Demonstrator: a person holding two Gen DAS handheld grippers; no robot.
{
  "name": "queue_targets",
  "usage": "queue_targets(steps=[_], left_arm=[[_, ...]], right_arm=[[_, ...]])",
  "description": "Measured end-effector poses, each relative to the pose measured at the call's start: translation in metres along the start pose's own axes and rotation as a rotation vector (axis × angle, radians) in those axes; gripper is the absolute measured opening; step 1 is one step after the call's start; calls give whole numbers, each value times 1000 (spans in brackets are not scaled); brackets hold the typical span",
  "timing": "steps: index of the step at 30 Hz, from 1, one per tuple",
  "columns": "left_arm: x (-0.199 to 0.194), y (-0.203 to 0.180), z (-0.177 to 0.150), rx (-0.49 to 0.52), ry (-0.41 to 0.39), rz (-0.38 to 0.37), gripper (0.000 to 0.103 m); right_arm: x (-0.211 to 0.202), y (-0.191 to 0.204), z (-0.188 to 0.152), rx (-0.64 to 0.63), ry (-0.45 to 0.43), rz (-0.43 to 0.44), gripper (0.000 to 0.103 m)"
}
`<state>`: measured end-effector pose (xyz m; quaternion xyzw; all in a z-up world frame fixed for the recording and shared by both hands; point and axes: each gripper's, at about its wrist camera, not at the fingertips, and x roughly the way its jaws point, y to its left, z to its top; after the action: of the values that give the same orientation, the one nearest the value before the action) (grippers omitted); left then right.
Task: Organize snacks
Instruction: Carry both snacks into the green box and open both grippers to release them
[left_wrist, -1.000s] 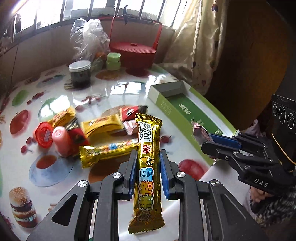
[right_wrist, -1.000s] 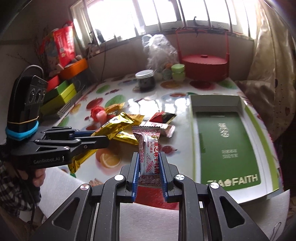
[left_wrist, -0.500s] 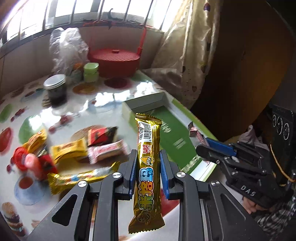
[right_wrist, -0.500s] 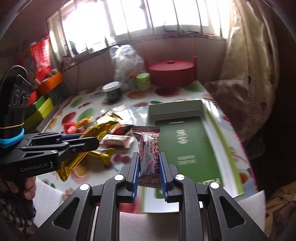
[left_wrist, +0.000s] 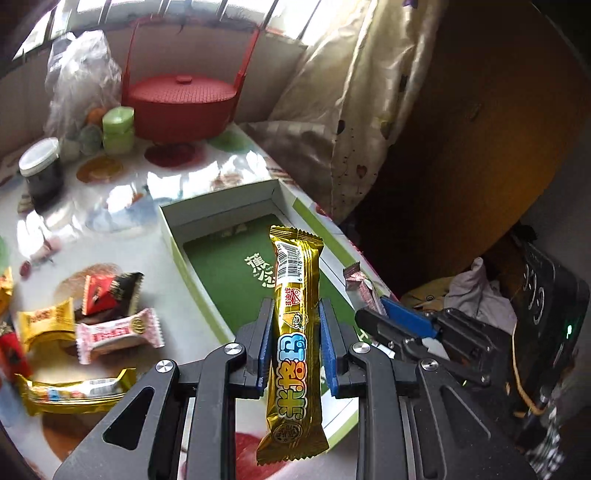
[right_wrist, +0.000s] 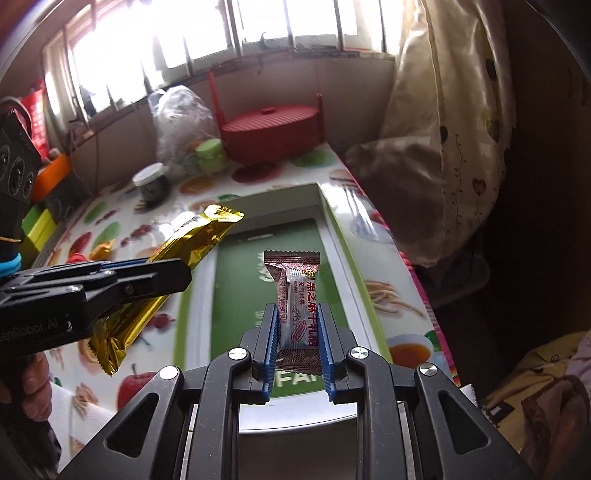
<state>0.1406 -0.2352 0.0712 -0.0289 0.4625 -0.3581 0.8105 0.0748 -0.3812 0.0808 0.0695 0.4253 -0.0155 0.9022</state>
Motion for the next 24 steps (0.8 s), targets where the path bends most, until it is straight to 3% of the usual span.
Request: queue_targets(steps=[7, 24], left_arm=[[29, -2, 3, -39, 47, -13, 24], [60, -7, -4, -44, 103, 47, 24]], right_arm=[[16, -5, -2, -4, 26, -35, 20], [27, -9, -6, -41, 49, -88, 20]])
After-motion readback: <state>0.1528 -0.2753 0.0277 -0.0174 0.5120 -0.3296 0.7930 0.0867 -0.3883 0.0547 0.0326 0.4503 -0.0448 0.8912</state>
